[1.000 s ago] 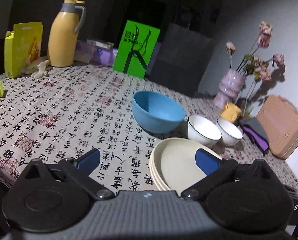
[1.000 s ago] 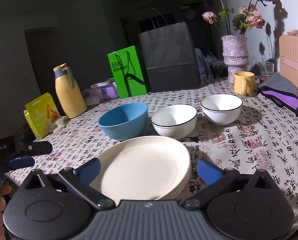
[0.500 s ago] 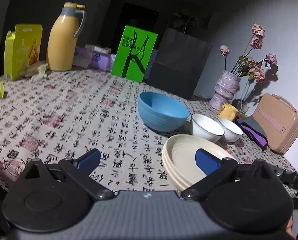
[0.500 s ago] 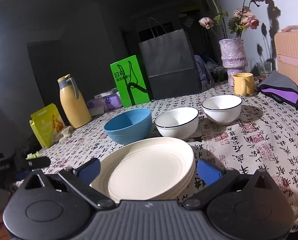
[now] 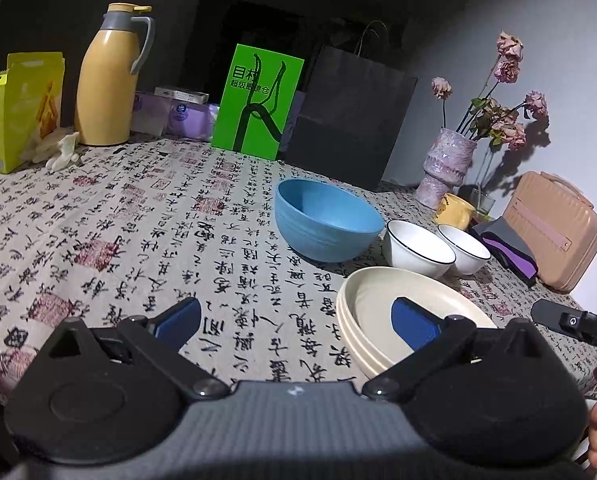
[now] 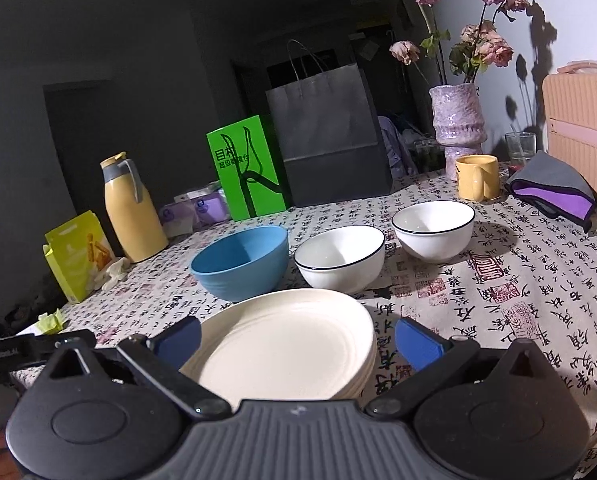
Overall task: Organize plates and bowls
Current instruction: 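Pull both open tools back from the plates toward the blue bowl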
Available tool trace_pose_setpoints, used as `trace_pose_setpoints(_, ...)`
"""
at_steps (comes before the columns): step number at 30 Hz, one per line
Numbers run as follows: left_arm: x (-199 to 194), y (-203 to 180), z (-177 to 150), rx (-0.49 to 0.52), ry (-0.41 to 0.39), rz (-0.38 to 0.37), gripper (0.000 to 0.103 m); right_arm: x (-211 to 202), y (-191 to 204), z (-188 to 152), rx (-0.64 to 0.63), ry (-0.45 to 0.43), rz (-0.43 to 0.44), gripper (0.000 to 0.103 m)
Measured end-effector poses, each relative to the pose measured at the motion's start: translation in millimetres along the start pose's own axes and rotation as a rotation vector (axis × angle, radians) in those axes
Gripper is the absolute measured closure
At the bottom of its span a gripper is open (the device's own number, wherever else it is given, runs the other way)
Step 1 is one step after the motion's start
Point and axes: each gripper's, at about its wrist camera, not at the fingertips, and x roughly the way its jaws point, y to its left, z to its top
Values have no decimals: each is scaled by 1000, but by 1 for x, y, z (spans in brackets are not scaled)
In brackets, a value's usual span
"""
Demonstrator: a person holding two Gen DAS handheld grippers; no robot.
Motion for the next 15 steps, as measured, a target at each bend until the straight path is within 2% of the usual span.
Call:
trace_pose_setpoints(11,13,28,30,8,9,20,0,29,2,23,23,31,18,0)
trace_pose_setpoints(15,16,38,44,-12,-5,33,0,43,6,36,11,54,-7,0)
